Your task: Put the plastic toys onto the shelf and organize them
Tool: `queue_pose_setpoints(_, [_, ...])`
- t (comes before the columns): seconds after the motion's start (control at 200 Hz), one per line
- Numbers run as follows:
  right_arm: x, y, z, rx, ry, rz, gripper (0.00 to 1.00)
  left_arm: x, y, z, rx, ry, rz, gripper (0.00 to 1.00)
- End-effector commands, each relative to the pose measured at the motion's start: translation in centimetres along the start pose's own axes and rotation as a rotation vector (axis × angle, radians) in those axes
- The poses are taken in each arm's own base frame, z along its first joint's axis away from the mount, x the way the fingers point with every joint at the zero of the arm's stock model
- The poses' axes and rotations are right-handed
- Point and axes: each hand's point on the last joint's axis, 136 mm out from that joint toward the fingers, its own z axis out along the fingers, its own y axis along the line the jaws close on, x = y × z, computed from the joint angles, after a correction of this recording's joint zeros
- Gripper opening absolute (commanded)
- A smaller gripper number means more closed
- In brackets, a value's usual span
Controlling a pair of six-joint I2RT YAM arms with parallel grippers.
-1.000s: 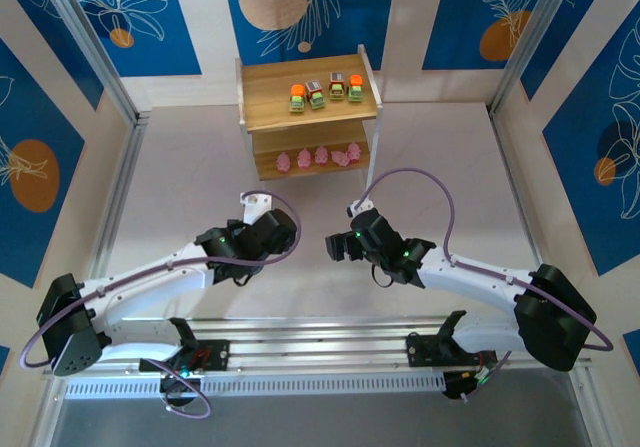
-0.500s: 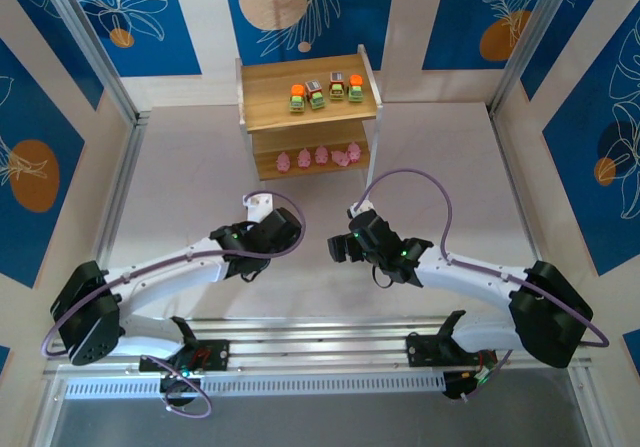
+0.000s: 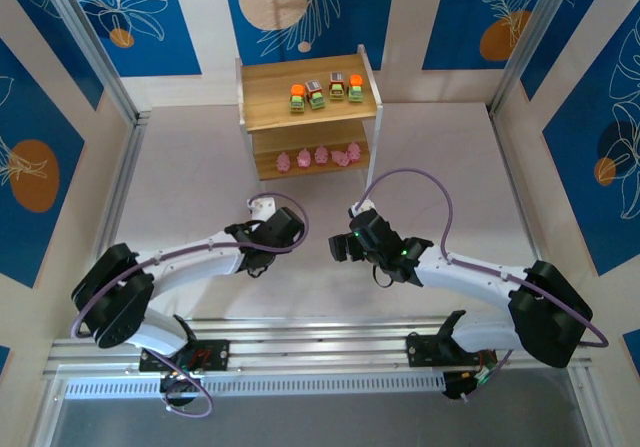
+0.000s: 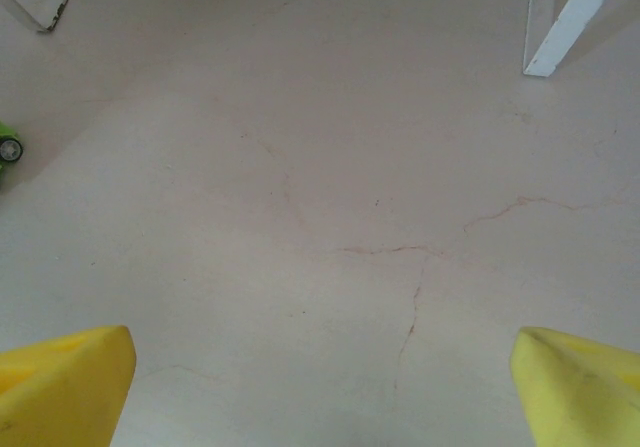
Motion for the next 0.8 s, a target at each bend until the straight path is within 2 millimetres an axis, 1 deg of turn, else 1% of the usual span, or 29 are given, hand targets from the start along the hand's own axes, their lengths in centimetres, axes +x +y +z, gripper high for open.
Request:
queue_pose_setpoints(0.0, [-1.1, 0.1, -0.2, 0.003, -0.017, 0.027, 0.96, 0.5, -0.2, 1.0, 0.007, 0.022, -0.023, 0.7])
queue_pose_setpoints(0.265, [-1.1, 0.0, -0.2, 0.001, -0.017, 0.033, 0.95, 1.5, -0.1, 2.5, -0.009, 0.056, -0.029, 0.62])
queue_pose_setpoints(0.63, [-1.1, 0.0, -0.1, -0.001, -0.013, 0.035, 0.95, 2.5, 0.7, 3.9, -0.023, 0.08, -0.035, 0.58])
queue_pose_setpoints(0.795, [-1.1, 0.0, -0.1, -0.004, -0.013, 0.035, 0.95, 3.0, 0.6, 4.4, -0.012, 0.085, -0.029, 0.56])
